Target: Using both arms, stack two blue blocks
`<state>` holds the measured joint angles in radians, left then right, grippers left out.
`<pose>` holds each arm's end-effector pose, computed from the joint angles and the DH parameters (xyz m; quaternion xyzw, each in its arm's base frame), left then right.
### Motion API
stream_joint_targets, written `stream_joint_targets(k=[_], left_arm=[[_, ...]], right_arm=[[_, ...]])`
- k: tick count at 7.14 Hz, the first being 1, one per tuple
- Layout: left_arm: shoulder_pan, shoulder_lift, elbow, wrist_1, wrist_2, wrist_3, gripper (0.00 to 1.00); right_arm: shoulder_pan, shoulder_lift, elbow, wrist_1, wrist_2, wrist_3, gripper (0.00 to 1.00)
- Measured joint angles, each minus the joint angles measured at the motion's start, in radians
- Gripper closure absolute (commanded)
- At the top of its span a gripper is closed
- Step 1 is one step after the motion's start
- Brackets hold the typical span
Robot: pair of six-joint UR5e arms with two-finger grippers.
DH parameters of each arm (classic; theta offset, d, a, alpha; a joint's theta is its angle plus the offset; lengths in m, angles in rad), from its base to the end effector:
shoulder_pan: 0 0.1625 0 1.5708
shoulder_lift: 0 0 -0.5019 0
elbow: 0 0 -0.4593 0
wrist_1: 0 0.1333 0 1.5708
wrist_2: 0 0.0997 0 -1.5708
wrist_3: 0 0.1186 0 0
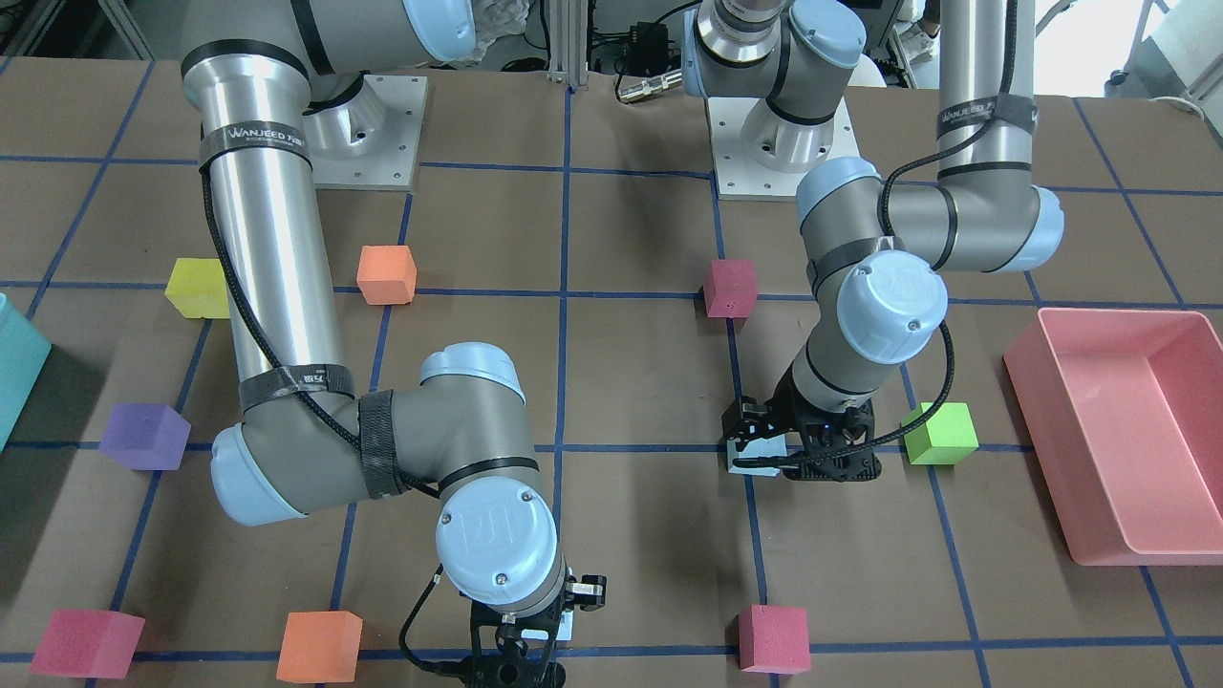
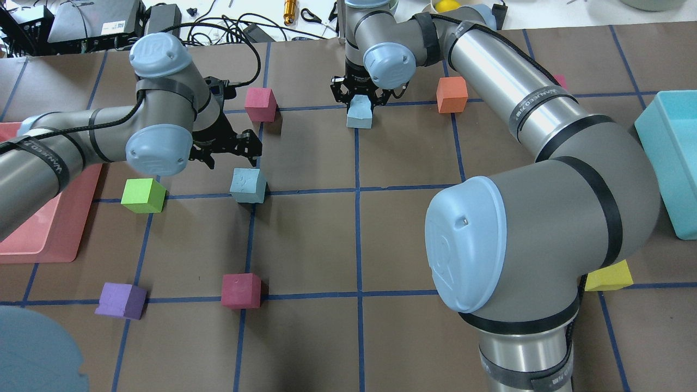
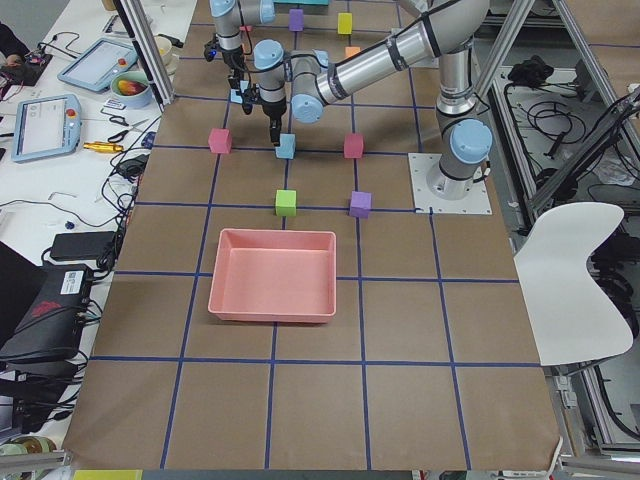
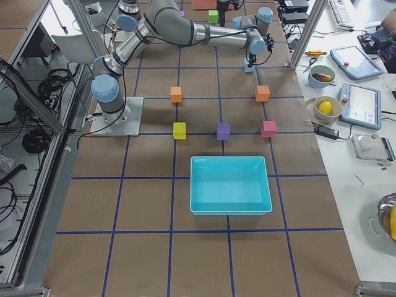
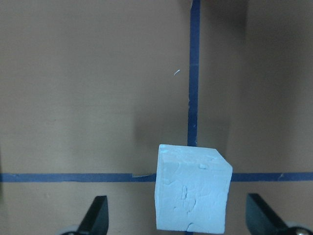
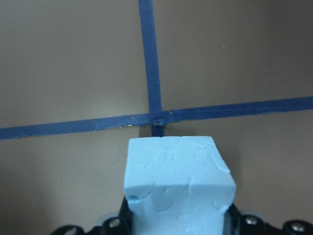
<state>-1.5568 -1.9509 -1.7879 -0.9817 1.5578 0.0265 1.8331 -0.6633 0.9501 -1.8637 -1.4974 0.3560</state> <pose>-0.1255 -0.6666 0.2509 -0.0062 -1.0000 -0.0039 0.0066 0.3800 -0.8676 0.2239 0.0467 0.9982 0.0083 0.0359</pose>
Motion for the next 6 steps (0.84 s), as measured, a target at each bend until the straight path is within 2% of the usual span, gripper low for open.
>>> stream_joint_targets(k=[2, 3, 4, 5, 6], left_arm=[[-0.017, -0.034, -0.004, 0.024, 0.005, 0.009, 0.00], [-0.019, -0.041, -0.006, 0.026, 0.008, 0.013, 0.00], [-0.019, -0.043, -0.016, 0.025, 0.011, 0.015, 0.00], [-0.019, -0.041, -0.036, 0.027, 0.012, 0.016, 0.00], [-0.018, -0.038, -0.054, 0.028, 0.012, 0.016, 0.05]], right_arm=[[0.000, 0.013, -0.011, -0.012, 0.000, -0.007, 0.98], [0.000, 0.016, -0.015, -0.014, 0.000, -0.006, 0.25], [0.000, 0.018, -0.016, -0.016, 0.001, -0.004, 0.00], [0.000, 0.019, -0.016, -0.018, 0.001, -0.002, 0.00], [0.000, 0.017, -0.016, -0.020, 0.002, 0.001, 0.00]])
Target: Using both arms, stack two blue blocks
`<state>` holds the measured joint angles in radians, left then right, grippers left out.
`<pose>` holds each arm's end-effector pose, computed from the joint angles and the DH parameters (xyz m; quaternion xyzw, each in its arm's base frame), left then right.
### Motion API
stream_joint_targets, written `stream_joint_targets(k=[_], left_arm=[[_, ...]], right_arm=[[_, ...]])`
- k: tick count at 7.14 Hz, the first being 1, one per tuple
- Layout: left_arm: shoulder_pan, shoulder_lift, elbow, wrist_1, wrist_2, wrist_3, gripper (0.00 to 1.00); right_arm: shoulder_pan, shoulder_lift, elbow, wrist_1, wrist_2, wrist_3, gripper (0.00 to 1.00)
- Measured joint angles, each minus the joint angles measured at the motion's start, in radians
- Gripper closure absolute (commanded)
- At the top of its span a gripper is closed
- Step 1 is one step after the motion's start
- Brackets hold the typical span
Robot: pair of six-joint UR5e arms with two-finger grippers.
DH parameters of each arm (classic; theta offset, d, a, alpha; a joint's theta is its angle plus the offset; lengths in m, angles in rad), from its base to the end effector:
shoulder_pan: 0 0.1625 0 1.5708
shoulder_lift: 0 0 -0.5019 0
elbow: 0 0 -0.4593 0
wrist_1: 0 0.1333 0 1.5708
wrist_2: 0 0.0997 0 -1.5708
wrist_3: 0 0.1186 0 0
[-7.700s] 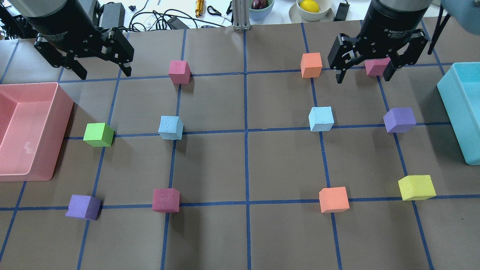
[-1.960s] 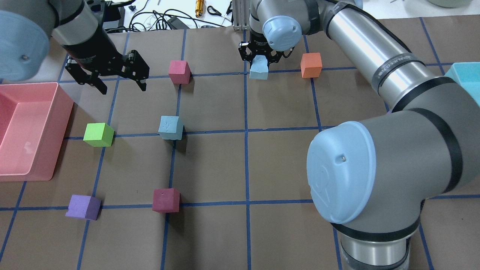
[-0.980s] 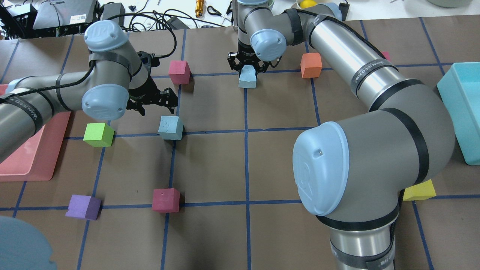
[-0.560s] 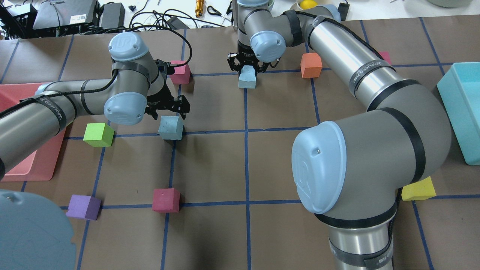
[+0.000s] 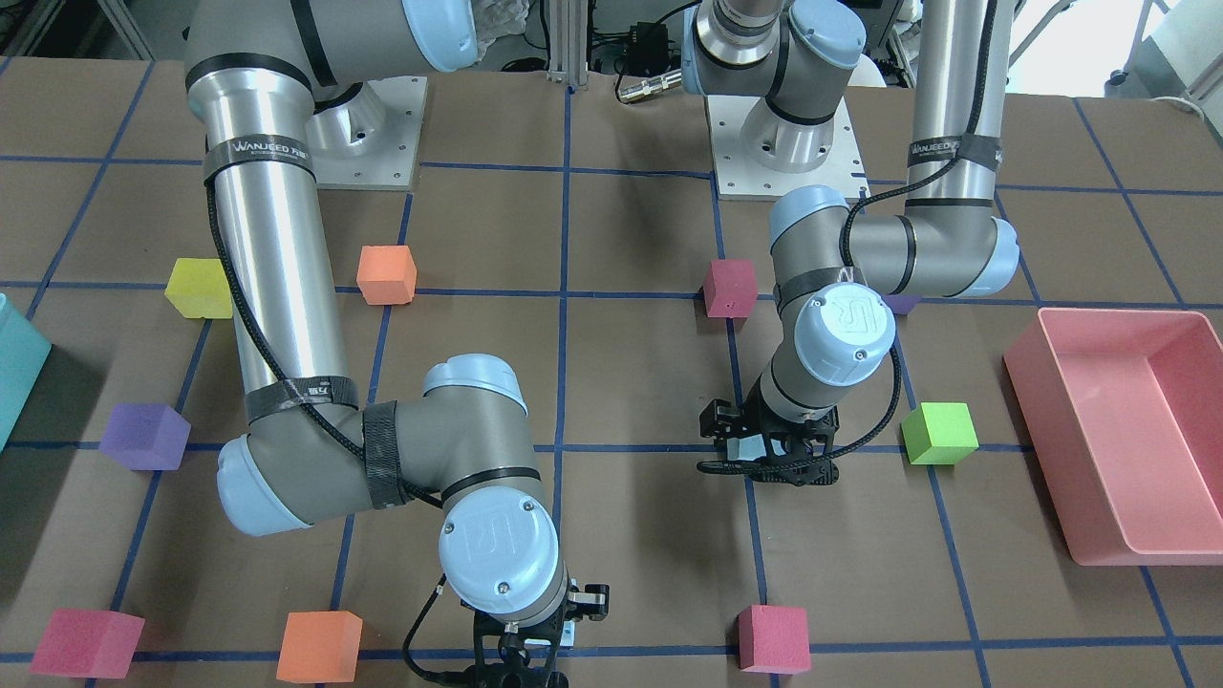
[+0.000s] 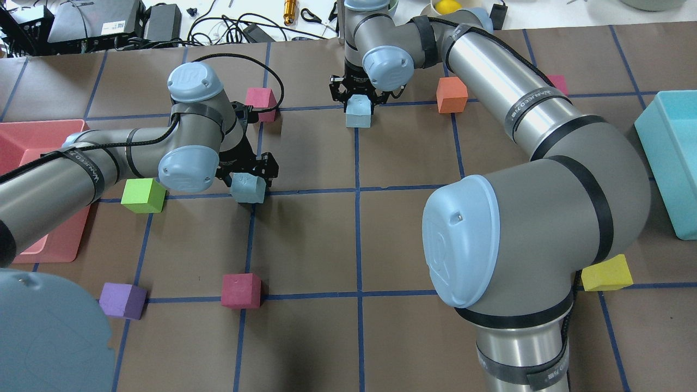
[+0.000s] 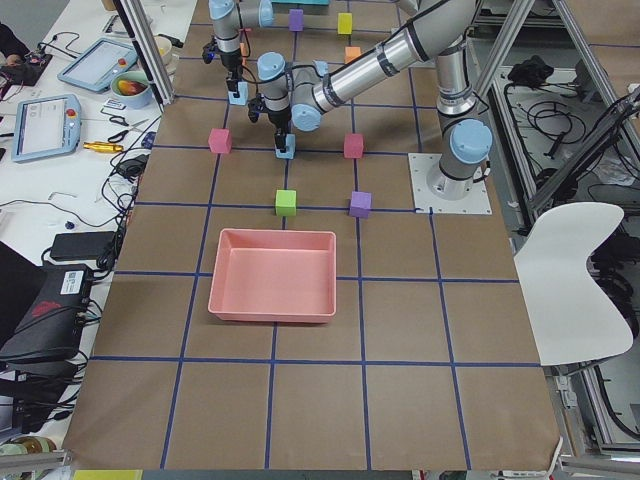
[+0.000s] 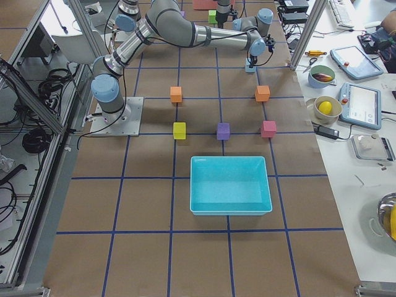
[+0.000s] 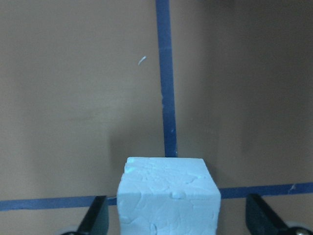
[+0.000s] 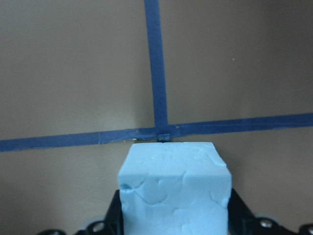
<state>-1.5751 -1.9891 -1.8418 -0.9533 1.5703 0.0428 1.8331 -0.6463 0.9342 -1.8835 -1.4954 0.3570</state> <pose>-0.1362 -0.6487 0.2036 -0.0235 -0.9991 -0.0359 0.0009 0.3821 -0.8745 0.2186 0.0468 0.9981 -0.0003 0.0397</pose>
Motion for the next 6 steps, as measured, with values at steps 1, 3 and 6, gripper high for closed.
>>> stream_joint_targets(k=[1, 3, 6], left_arm=[[0.001, 0.001, -0.007, 0.002, 0.000, 0.000, 0.68], [0.003, -0.002, -0.008, 0.039, -0.003, -0.010, 1.00], [0.004, -0.003, 0.023, 0.064, -0.014, -0.013, 1.00]], right_arm=[[0.000, -0.006, 0.000, 0.001, 0.001, 0.002, 0.00], [-0.003, -0.053, 0.004, 0.035, -0.006, -0.002, 0.00], [-0.054, -0.196, 0.015, 0.235, -0.046, -0.026, 0.00]])
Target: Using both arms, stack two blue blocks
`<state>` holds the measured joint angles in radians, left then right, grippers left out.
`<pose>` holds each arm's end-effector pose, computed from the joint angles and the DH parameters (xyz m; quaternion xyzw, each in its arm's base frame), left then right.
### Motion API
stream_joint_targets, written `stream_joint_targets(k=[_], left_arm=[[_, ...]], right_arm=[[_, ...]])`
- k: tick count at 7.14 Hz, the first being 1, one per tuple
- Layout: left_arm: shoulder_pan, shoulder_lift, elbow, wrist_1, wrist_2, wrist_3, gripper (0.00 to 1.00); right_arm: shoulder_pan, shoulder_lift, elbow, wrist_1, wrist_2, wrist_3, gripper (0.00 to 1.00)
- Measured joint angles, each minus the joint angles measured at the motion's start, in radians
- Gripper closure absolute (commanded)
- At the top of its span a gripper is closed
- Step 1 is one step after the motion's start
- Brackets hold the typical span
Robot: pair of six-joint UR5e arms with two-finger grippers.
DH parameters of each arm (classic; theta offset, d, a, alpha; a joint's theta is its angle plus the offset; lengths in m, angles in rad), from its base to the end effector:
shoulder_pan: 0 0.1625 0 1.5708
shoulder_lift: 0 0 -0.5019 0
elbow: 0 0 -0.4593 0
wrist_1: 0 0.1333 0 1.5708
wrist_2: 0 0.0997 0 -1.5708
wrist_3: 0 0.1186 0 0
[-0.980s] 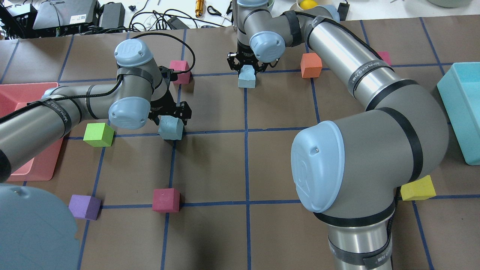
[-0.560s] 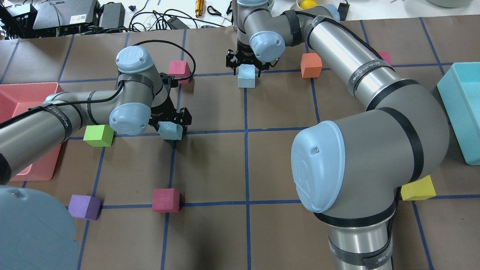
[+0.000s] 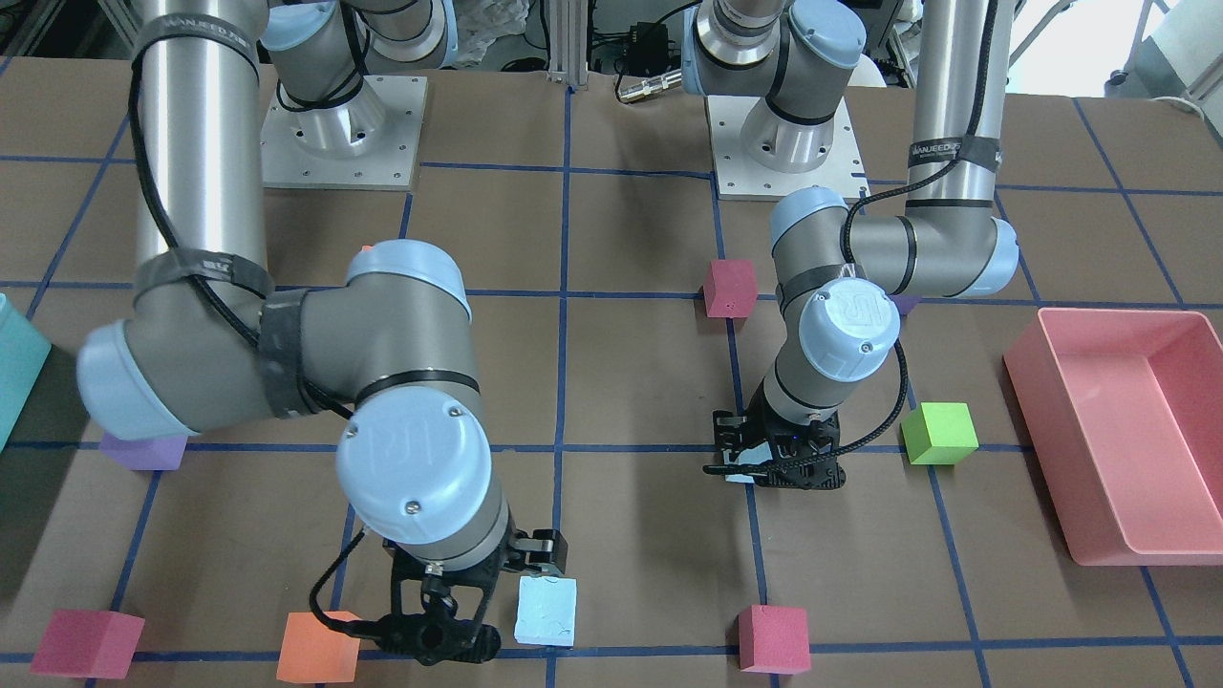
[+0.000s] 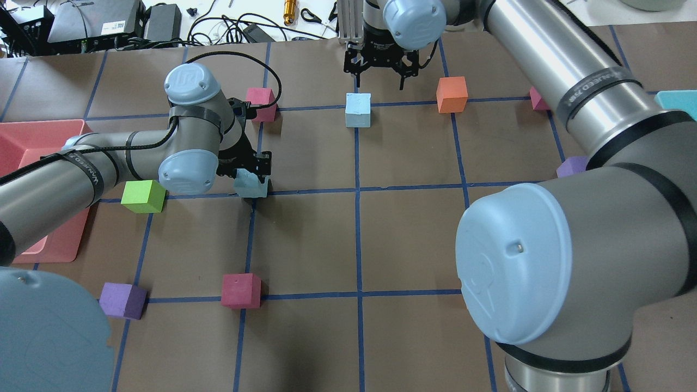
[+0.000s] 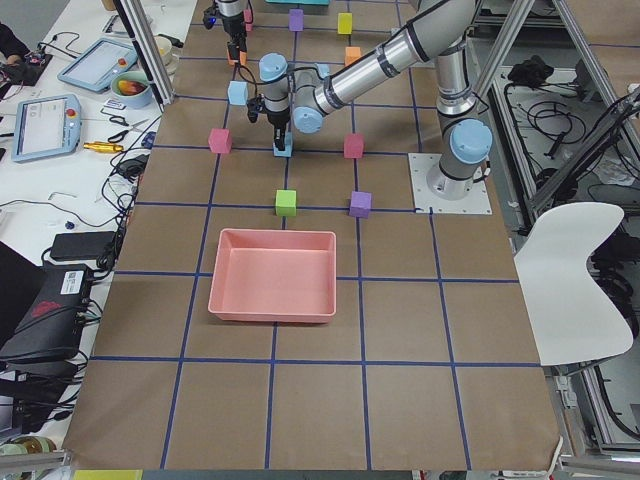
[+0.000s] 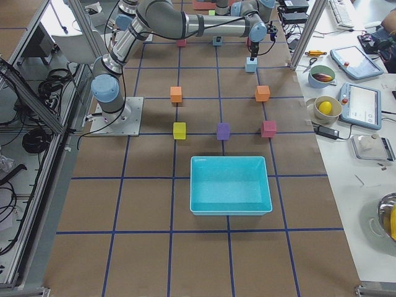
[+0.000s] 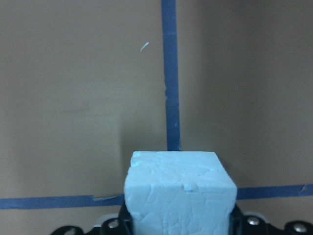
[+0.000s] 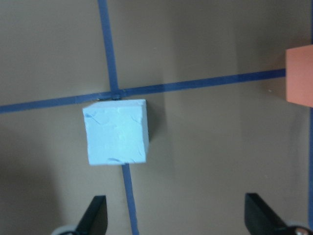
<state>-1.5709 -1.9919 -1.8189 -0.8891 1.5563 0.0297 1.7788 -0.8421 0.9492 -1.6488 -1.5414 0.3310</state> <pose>-0.1351 -0.6666 0.2183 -0.0149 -0.9998 0.0063 0.0072 0.3170 -0.8397 0.3664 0.0617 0.9979 0.0179 0.0103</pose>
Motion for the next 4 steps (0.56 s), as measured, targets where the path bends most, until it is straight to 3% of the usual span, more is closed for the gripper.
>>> stream_joint_targets(k=[2, 4], left_arm=[[-0.005, -0.015, 0.131, -0.069, -0.050, -0.035, 1.00], [-0.029, -0.070, 0.327, -0.182, -0.111, -0.077, 1.00]], right_arm=[[-0.060, -0.108, 0.007, 0.174, -0.017, -0.063, 0.00], [-0.117, -0.225, 0.092, 0.298, -0.065, -0.156, 0.03]])
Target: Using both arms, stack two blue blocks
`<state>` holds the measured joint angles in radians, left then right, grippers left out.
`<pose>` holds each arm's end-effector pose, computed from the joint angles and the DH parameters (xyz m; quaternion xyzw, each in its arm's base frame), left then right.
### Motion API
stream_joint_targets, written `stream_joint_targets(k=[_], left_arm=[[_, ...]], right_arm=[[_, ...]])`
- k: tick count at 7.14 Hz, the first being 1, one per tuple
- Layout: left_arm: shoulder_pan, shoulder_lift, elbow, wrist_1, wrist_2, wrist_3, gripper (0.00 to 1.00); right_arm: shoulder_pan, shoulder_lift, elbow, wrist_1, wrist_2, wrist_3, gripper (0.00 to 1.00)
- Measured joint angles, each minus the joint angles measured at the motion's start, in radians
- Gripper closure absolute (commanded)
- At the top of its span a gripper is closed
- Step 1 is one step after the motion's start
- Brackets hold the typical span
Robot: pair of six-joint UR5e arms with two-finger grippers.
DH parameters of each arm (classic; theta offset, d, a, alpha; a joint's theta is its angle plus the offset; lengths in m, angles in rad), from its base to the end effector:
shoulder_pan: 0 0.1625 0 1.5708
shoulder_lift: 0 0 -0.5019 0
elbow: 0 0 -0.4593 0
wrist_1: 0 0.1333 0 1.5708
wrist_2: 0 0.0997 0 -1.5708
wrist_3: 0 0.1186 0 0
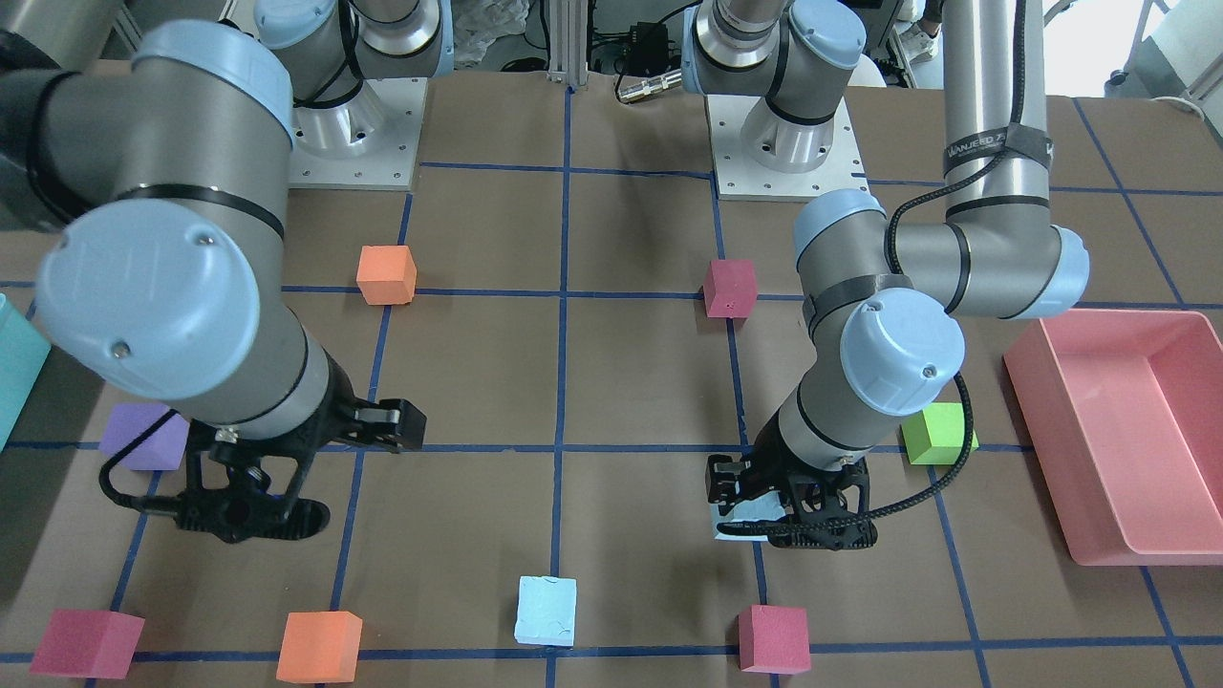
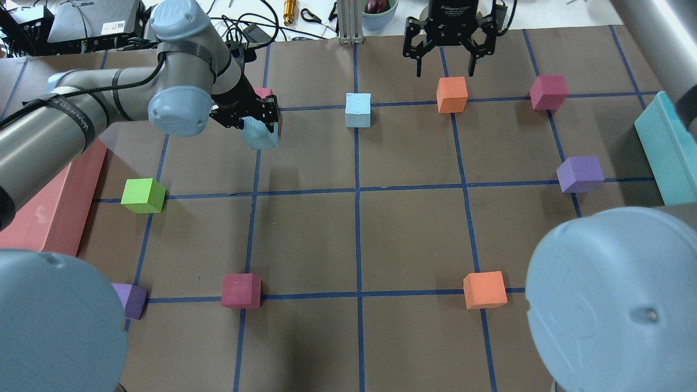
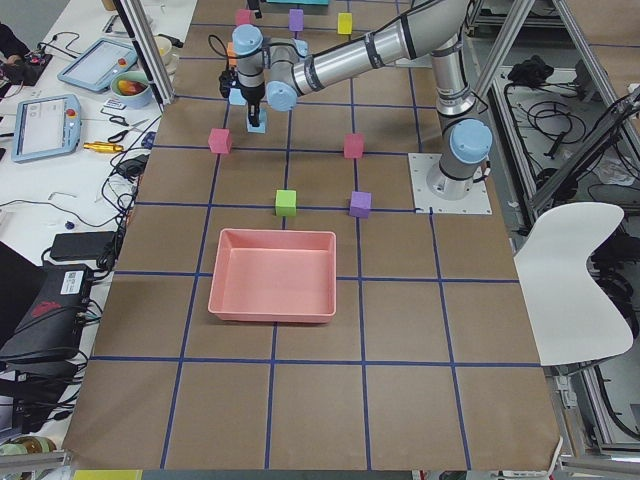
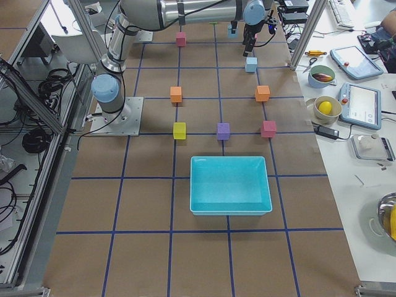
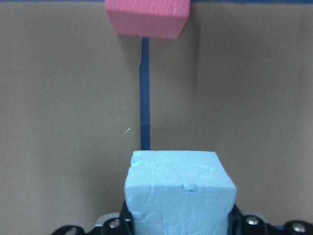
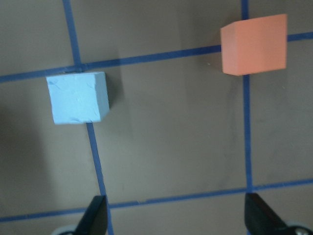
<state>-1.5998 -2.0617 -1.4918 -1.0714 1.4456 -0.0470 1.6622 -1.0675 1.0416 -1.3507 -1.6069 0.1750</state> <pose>-0.1703 -0.7625 0.3127 0.0062 -0.9971 0.0412 0.0641 0.1993 -0.7612 0.4785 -0.0398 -0.9943 -0.0937 0.0307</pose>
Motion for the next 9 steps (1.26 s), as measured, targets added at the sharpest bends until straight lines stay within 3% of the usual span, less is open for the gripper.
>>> stream_joint_targets(k=[2, 4, 6, 9], left_arm=[[-0.071, -0.119, 0.237, -0.067, -0.006, -0.074, 1.00], [-0.148, -0.246, 0.444, -0.154, 0.070, -0.129, 1.00], [-0.199, -0.322, 0.546, -0.200, 0.099, -0.182, 1.00], [-0.237, -0.375, 0.598, -0.231, 0.095, -0.254, 1.00]], right_arm=[[-0.029, -0.142, 0.187, -0.012, -0.019, -0.025, 0.03], [-0.033, -0.281, 0.393, -0.098, -0.027, -0.028, 0.02], [-0.039, -0.400, 0.550, -0.199, -0.026, -0.093, 0.00], [-0.039, -0.454, 0.553, -0.254, -0.014, -0.160, 0.00]])
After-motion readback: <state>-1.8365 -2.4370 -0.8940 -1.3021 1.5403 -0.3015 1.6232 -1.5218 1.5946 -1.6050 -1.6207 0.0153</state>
